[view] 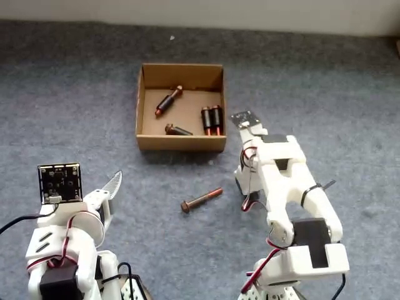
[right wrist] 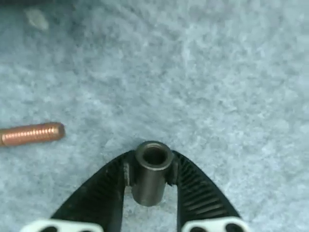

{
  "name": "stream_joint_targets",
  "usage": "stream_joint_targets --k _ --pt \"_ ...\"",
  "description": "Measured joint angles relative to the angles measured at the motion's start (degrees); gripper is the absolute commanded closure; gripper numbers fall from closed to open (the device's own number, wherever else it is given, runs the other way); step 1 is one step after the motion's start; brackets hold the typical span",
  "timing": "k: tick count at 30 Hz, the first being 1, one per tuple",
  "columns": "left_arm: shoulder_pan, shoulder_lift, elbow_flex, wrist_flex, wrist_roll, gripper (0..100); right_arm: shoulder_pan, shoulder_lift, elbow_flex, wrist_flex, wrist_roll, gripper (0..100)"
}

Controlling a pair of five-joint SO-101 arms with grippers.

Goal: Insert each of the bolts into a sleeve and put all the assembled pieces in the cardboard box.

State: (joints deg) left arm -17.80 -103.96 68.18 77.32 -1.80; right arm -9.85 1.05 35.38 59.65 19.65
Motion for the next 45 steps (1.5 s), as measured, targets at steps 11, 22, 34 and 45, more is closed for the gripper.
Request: stream_joint_targets --k 11,22,34,45 --pt "0.00 0.00 0.00 0.00 0.00 68 0.00 0.18 -0.09 3.25 -0.79 90.7" --pt "0.00 0.00 0.00 0.00 0.00 68 0.00 -3.52 1.23 2.64 -5.54 80.9" --pt "0.00 0.00 0.00 0.00 0.00 68 0.88 -5.27 6.86 -3.78 -7.38 92.1" --pt "0.00 0.00 0.00 0.00 0.00 68 0.44 -9.67 8.44 -4.22 -6.95 99.3"
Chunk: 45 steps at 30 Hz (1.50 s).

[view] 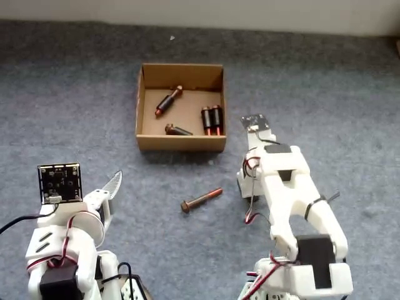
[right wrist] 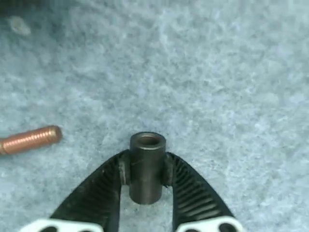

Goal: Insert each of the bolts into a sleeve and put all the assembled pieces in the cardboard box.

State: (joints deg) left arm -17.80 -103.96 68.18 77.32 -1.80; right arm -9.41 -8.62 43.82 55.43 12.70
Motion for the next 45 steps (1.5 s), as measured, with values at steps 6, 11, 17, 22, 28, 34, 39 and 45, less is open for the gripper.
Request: stream_joint_targets --k 6,11,17,22,28,34,39,45 --pt "0.79 0.00 0.00 0.00 -0.97 68 0.09 -17.49 8.00 0.00 0.00 99.3" --pt "4.92 1.49 -0.18 0.00 -4.31 75 0.09 -30.07 15.30 0.00 -0.70 99.3" --pt "12.31 19.34 -10.02 0.00 -4.66 75 3.43 -37.27 18.55 0.09 -8.62 99.3" --pt "20.31 40.88 -21.71 0.70 -4.66 69 10.73 -38.42 18.55 0.09 -9.58 99.3" --pt "33.58 58.90 -28.22 0.88 -4.66 66 19.16 -38.42 18.55 0.09 -9.67 99.3" --pt "43.52 70.86 -30.42 -4.48 -4.66 66 23.56 -38.86 18.99 0.09 -9.67 99.3" --pt "46.24 80.09 -31.12 -10.11 -4.66 70 23.74 -38.95 19.08 0.09 -9.67 99.3" --pt "48.53 90.55 -35.69 -13.45 -4.66 73 23.56 -38.95 19.08 0.09 -9.67 99.3"
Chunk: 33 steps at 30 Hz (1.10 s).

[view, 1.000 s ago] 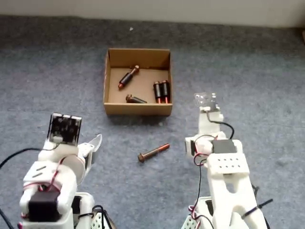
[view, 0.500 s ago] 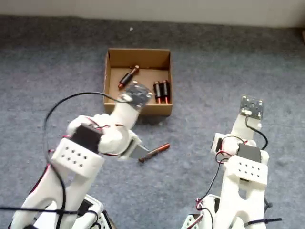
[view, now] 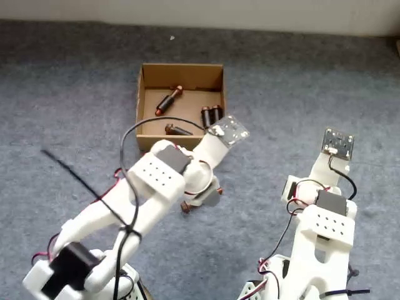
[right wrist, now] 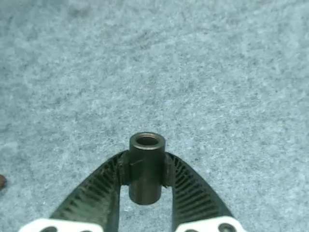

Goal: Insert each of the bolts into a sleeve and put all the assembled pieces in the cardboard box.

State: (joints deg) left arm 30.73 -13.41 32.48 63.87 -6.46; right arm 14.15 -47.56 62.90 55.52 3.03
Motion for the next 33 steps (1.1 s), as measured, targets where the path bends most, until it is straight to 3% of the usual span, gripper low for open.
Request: stream_joint_targets --k 14,24,33 --pt "4.48 23.82 -14.33 -1.49 0.00 73 0.00 0.00 0.00 0.00 0.00 99.3" --pt "4.75 36.84 -24.70 -1.32 0.18 87 0.00 0.00 0.00 0.00 0.00 99.3" --pt "5.10 39.30 -27.78 -1.41 0.35 94 0.00 0.00 0.00 0.00 0.00 99.3"
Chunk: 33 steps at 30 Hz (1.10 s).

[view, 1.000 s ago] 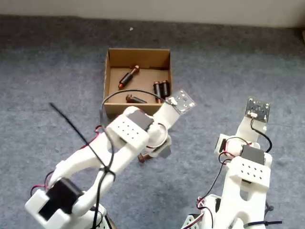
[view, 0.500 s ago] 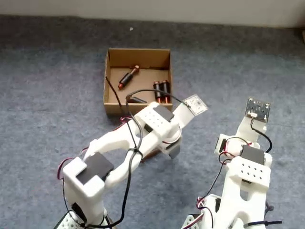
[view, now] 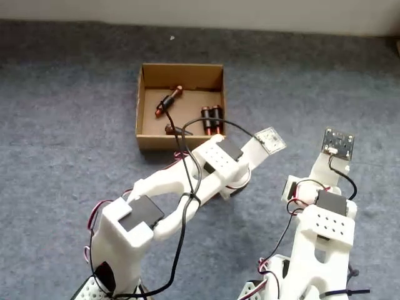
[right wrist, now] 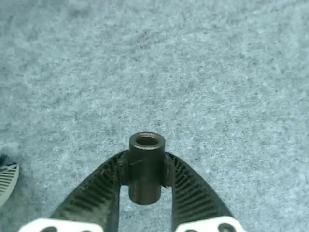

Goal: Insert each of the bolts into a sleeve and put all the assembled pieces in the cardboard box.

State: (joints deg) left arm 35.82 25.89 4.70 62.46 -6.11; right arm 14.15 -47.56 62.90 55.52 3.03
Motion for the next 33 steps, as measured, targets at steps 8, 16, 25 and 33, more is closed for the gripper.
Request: stream_joint_targets --k 8,16,25,33 --pt "0.18 -0.44 -3.08 6.86 -0.53 85 0.00 0.00 0.00 0.00 0.00 99.3" --pt "0.00 -3.96 -6.42 14.07 -0.26 82 0.00 0.00 0.00 0.00 0.00 99.3" --pt "-0.53 -4.04 -2.29 14.33 -0.44 82 0.00 0.00 0.00 0.00 0.00 99.3" --pt "-0.70 -4.04 3.16 8.35 -0.35 85 0.00 0.00 0.00 0.00 0.00 99.3"
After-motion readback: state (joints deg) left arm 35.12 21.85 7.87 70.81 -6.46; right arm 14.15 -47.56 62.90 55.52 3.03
